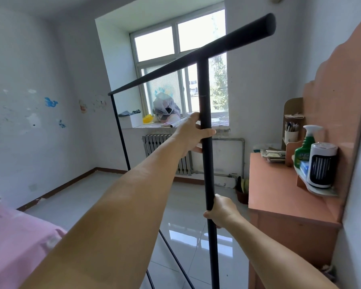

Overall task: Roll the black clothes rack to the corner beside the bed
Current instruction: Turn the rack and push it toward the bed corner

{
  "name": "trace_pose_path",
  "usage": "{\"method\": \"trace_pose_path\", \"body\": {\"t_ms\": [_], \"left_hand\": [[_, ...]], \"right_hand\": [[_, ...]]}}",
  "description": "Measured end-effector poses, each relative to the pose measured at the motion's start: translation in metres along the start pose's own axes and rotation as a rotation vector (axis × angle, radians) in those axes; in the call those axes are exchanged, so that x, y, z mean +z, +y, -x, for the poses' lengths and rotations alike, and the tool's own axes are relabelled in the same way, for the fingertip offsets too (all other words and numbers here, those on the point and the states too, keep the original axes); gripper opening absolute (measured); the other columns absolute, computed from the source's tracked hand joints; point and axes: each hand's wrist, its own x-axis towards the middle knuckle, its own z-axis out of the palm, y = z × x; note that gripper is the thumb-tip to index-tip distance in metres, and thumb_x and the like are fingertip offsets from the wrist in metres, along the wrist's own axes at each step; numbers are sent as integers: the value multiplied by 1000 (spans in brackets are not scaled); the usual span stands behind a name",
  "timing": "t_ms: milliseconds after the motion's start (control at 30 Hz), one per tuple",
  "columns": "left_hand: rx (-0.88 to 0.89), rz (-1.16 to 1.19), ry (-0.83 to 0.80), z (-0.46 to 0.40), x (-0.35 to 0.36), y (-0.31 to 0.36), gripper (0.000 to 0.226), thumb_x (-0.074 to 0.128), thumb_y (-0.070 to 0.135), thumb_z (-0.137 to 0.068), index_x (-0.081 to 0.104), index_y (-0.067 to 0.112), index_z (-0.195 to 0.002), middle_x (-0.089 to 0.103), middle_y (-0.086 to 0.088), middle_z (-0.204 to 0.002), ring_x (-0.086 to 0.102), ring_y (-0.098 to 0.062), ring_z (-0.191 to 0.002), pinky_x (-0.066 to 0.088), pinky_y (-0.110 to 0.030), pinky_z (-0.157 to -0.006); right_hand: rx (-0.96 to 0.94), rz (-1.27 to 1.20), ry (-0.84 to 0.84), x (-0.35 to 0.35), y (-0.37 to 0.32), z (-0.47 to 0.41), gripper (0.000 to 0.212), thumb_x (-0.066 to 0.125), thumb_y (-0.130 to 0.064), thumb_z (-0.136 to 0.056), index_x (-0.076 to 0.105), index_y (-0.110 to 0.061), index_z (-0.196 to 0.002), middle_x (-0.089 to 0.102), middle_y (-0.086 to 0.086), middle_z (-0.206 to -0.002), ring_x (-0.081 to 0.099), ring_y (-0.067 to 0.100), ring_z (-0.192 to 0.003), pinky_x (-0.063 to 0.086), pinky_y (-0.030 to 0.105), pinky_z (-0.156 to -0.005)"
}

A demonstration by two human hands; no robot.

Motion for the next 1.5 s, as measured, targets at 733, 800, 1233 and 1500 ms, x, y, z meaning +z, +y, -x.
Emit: {"method": "trace_pose_path", "body": {"t_ms": [733,800,1233,1500], "left_hand": [[31,-56,25,-111,-95,-75,34,65,13,-84,44,20,-110,60,-18,-116,65,-32,-97,59,-39,-64],[24,-60,23,-121,-100,-80,38,65,13,-84,44,17,-116,60,-18,-116,65,-32,-98,60,-42,-68],[-20,-169,218,-182,-142,-116,42,63,16,-85,47,13,-124,62,-9,-98,66,-25,-84,60,-38,-66],[-99,-208,347,-220,-169,-139,36,62,19,-86,48,18,-119,64,-13,-105,67,-21,-84,57,-27,-55]], "right_hand": [[26,-46,-23,54,-63,-133,28,71,-12,-80,52,-16,-101,60,8,-95,65,25,-85,61,33,-66],[20,-39,-24,57,-66,-144,27,71,-13,-79,51,-17,-97,59,7,-93,65,25,-84,60,32,-64],[-124,25,-120,81,-95,-240,26,71,-21,-81,53,-15,-98,61,6,-93,63,24,-78,56,31,-69],[-208,52,-218,97,-116,-298,31,68,-21,-83,54,-11,-108,63,11,-103,64,28,-93,58,39,-79]]}}
